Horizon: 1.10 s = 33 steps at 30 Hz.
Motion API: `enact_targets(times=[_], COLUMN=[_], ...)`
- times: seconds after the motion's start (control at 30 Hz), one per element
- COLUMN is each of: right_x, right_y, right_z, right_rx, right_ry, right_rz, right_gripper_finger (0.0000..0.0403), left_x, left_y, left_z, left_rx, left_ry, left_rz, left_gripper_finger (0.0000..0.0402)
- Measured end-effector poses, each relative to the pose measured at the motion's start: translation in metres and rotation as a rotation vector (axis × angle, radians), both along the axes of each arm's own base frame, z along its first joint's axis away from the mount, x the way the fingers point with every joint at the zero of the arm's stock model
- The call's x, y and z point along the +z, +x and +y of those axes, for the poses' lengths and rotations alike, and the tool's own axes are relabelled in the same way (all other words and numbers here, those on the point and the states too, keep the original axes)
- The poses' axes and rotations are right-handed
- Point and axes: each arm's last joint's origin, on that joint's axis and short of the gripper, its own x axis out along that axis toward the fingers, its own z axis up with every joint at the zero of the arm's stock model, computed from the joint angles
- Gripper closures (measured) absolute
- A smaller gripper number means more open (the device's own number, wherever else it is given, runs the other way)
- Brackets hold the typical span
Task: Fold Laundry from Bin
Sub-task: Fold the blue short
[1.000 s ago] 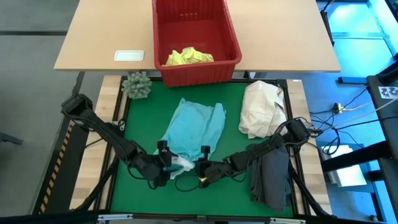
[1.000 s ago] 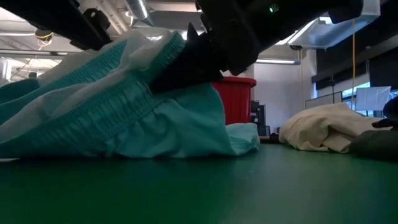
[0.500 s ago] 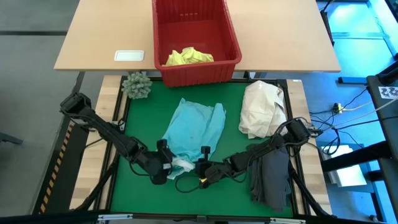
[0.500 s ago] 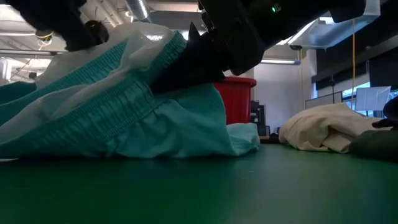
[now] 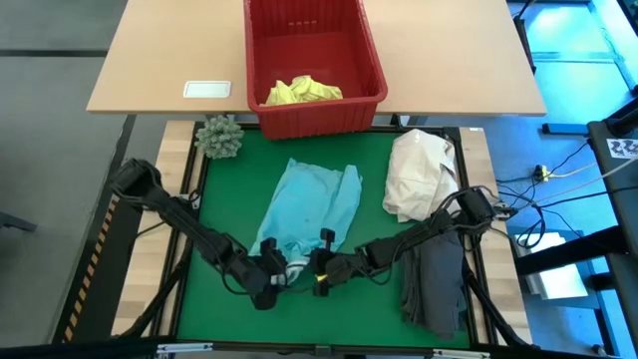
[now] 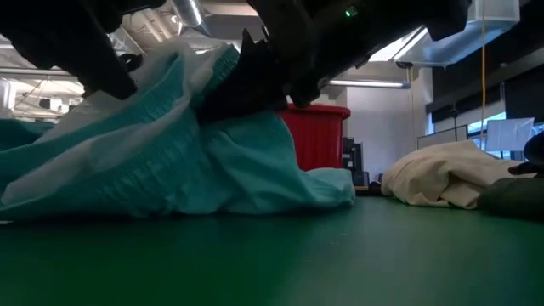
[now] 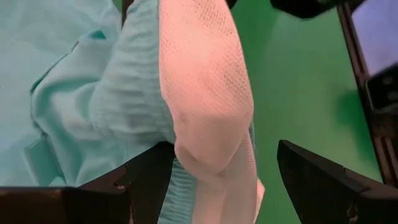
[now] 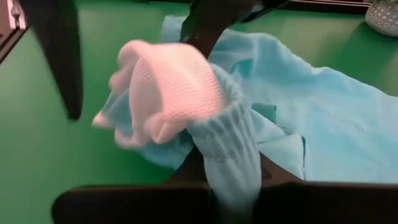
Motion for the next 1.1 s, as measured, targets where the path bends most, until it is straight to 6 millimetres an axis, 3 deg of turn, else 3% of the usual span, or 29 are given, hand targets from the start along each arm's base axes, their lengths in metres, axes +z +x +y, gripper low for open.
enact_targets(times=[0.8, 0.93, 1.1], right_x=[-0.004, 0.001, 0.004], right_y=[-0.002, 0.0, 0.0], right_z=[0.001, 0.002, 0.002], right_rx=[0.073, 0.078, 0.086], right_ry=[-0.03, -0.047, -0.076], right_rz=[0.083, 0.108, 0.158], right_gripper_finger=[0.0388, 0.0388, 0.0383], left_x=[-0.054, -0.055, -0.055], left_y=[0.011, 0.011, 0.01], left_z=[-0.005, -0.003, -0.003], left_rx=[0.114, 0.136, 0.129], left_ry=[0.161, 0.207, 0.226], left_rz=[0.043, 0.033, 0.038], left_gripper_finger=[0.0129, 0.0176, 0.0302])
